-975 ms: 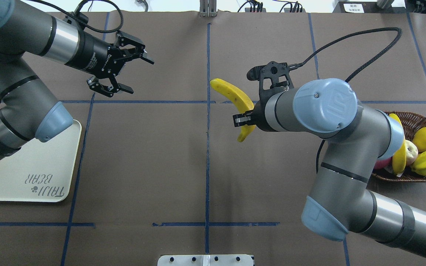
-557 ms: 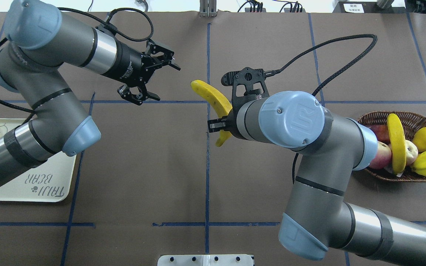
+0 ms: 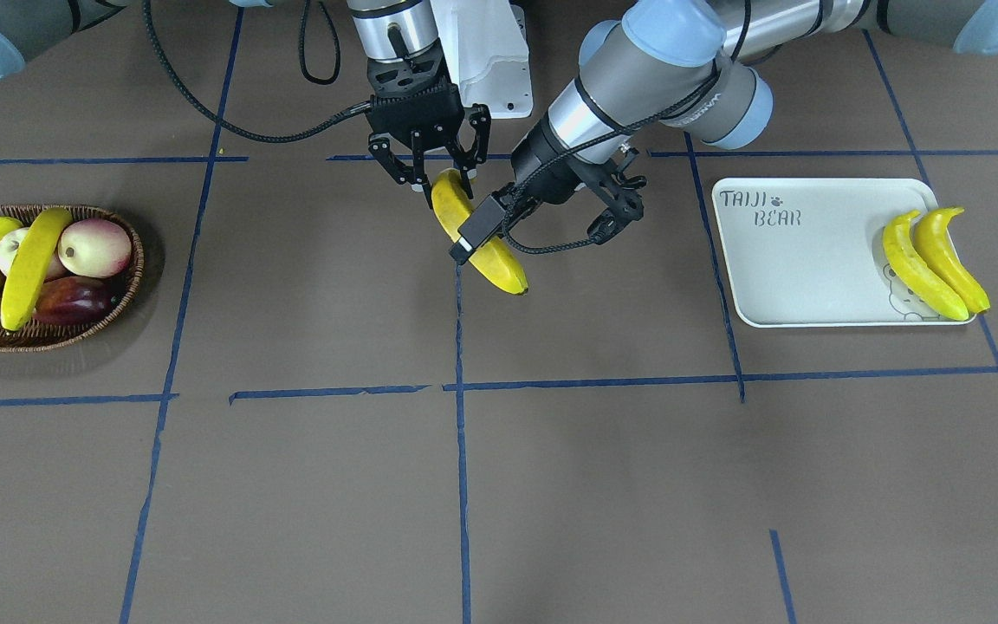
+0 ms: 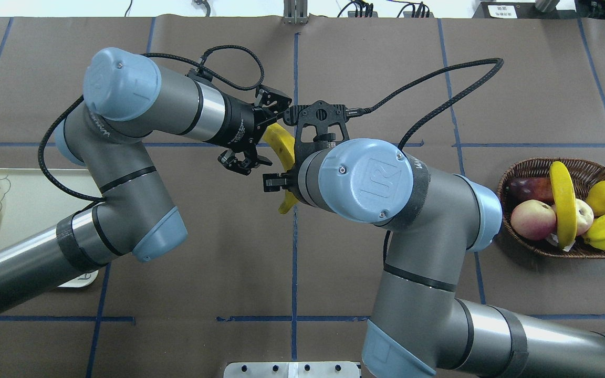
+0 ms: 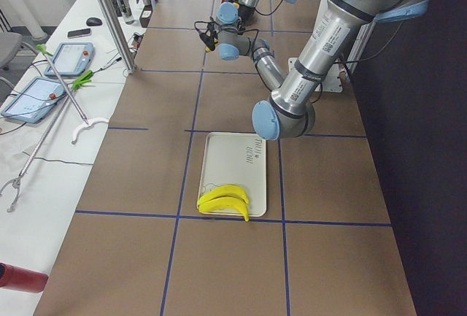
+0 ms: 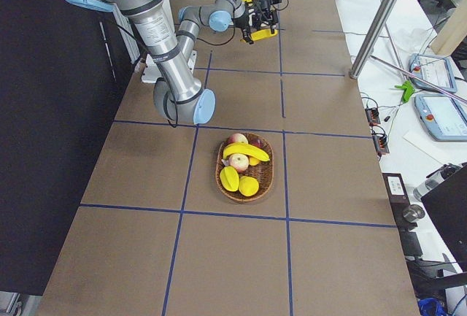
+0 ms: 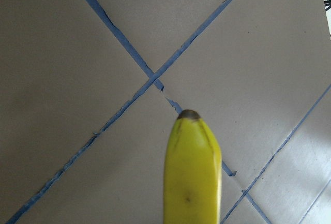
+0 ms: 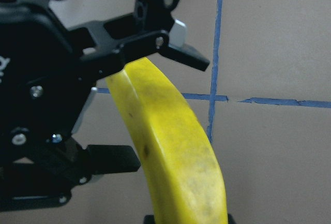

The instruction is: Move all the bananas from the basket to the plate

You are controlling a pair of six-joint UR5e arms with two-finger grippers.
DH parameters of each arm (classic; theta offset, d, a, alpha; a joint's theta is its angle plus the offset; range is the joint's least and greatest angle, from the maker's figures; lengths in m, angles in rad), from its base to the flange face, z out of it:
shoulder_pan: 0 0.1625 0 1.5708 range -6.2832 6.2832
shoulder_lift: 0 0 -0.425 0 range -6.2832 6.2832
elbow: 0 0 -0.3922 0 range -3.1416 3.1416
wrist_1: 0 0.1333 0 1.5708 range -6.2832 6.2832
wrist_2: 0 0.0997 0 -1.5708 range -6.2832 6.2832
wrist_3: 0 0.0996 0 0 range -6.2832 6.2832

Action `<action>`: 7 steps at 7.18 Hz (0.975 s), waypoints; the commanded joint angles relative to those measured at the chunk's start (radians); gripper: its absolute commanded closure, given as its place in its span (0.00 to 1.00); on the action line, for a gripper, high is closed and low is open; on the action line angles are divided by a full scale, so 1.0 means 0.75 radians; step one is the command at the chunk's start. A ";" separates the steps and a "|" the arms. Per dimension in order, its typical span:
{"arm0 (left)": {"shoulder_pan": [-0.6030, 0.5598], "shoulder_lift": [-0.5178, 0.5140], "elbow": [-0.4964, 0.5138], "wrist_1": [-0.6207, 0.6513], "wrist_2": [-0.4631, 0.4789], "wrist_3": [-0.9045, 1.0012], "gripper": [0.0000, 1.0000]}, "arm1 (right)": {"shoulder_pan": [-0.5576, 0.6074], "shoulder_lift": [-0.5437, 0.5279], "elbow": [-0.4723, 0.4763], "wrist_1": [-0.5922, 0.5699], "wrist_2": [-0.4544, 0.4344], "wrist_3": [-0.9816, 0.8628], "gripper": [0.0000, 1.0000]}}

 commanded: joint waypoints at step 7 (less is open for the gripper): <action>-0.025 0.037 -0.018 0.045 0.019 0.014 1.00 | 0.062 -0.006 0.021 -0.035 0.170 -0.006 0.01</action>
